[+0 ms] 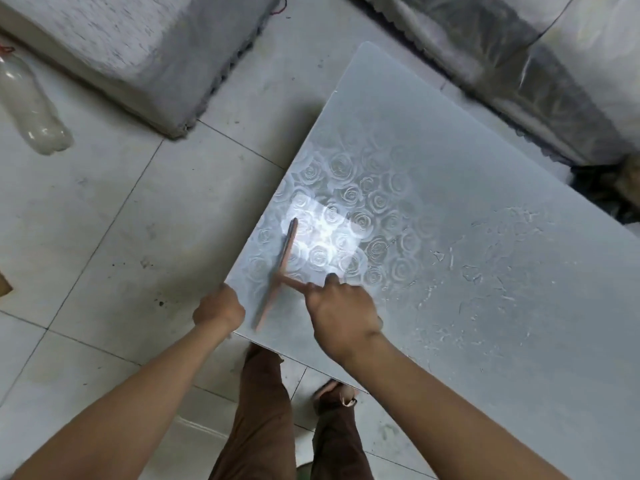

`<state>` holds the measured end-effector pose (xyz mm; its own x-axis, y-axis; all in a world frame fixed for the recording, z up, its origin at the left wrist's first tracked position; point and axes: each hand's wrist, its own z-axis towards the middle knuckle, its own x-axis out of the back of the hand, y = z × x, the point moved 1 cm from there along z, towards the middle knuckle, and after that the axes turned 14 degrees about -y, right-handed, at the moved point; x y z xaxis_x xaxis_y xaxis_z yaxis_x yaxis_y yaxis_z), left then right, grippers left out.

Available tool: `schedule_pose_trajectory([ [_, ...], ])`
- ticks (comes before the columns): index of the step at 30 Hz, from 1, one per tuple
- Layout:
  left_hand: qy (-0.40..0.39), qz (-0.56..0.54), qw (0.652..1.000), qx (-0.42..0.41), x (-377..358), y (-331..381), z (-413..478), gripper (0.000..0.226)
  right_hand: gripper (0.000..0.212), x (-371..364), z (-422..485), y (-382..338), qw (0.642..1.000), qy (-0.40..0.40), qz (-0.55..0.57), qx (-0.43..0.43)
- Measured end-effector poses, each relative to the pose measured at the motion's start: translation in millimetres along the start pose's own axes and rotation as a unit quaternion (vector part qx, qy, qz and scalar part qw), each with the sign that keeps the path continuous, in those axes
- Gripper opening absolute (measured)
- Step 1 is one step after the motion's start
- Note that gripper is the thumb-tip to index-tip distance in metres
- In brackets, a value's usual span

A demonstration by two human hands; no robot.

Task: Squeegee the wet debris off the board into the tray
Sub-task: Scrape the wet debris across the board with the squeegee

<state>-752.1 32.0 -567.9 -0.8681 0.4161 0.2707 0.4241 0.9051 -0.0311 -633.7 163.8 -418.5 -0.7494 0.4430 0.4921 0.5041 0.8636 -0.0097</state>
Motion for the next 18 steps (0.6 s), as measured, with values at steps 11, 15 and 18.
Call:
schedule_pose_trajectory([
  [11,0.023,0.131,0.987,-0.094,7,68,-10,0.042,0.045,-88,-56,176,0.985,-0.021,0.055,-0.159],
  [15,0.016,0.178,0.979,-0.102,3,82,-12,0.045,0.064,-82,-69,166,0.989,0.012,0.048,-0.141],
  [18,0.007,0.196,0.975,-0.105,2,87,-10,0.044,0.065,-65,-63,139,0.991,0.062,0.081,-0.091],
])
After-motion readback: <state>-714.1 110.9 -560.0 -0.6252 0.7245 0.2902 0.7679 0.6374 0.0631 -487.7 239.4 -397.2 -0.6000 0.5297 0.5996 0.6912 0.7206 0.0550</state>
